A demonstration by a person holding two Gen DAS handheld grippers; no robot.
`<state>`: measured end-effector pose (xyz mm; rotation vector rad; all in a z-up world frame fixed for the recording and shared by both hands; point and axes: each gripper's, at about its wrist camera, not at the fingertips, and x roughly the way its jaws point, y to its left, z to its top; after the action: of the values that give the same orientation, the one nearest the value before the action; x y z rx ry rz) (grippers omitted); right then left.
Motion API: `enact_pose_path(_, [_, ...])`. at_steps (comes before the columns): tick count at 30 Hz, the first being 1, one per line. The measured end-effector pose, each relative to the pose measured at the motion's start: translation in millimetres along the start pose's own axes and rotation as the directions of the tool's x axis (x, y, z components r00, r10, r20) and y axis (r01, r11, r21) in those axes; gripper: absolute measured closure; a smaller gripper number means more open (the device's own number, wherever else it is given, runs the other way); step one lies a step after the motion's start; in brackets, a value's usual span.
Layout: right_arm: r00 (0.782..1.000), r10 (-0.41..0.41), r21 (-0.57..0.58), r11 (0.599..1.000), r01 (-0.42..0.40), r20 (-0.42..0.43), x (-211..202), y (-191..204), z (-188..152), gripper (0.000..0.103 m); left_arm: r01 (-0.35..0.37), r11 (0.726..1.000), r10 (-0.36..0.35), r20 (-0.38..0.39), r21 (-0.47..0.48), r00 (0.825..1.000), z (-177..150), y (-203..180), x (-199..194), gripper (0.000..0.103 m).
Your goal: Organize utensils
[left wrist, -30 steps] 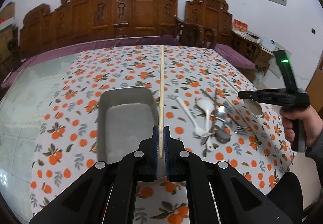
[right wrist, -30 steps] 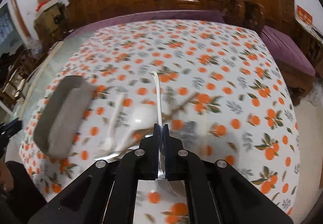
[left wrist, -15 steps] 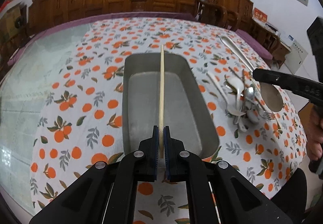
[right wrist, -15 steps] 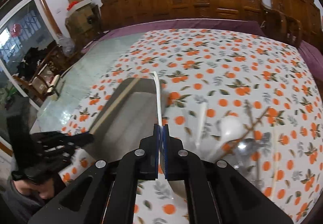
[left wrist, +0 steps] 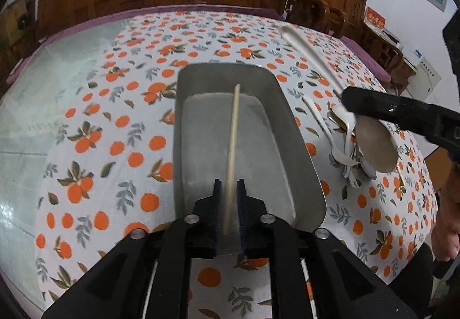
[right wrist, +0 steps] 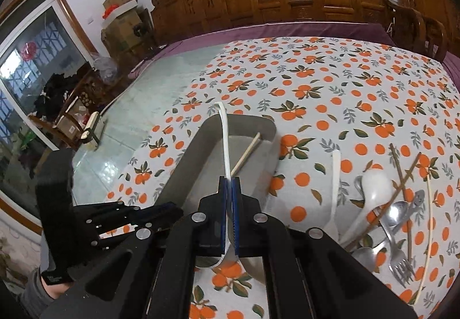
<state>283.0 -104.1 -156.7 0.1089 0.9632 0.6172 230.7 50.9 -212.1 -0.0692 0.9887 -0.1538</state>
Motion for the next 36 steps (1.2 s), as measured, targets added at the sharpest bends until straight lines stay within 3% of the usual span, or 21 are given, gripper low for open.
enact_pose_path(4, [1.000, 0.015, 0.023, 1.000, -0.015, 0.002, 9, 5, 4, 0.098, -0.003, 1.000, 0.003, 0.043, 0.001, 0.999, 5, 8, -15, 0.084])
enact_pose_path(13, [0.999, 0.029, 0.050, 0.998, -0.029, -0.013, 40, 26, 14, 0.098, -0.088, 0.995, 0.092, 0.110, -0.034, 0.990, 13, 39, -42, 0.070])
enact_pose_path(25, [0.996, -0.021, 0.089, 0.996, 0.029, -0.084, 87, 24, 7, 0.095, -0.076, 0.996, 0.082, 0.119, -0.051, 0.990, 15, 47, -46, 0.070])
enact_pose_path(32, [0.998, -0.029, 0.031, 0.999, 0.031, -0.046, 64, 18, 5, 0.095, -0.061, 0.997, 0.066, 0.135, -0.037, 0.989, 16, 34, -48, 0.068])
enact_pose_path(33, [0.999, -0.034, 0.017, 0.999, 0.034, -0.031, 54, 16, 5, 0.095, -0.056, 0.998, 0.060, 0.140, -0.031, 0.988, 16, 31, -48, 0.066])
enact_pose_path(35, [0.998, -0.056, -0.016, 0.998, 0.056, -0.004, 35, 11, 3, 0.095, -0.045, 0.999, 0.047, 0.153, -0.022, 0.987, 16, 25, -48, 0.053])
enact_pose_path(36, [0.997, -0.071, -0.033, 0.997, 0.071, 0.010, 24, 7, 1, 0.095, -0.032, 0.999, 0.034, 0.160, -0.014, 0.986, 16, 20, -49, 0.053])
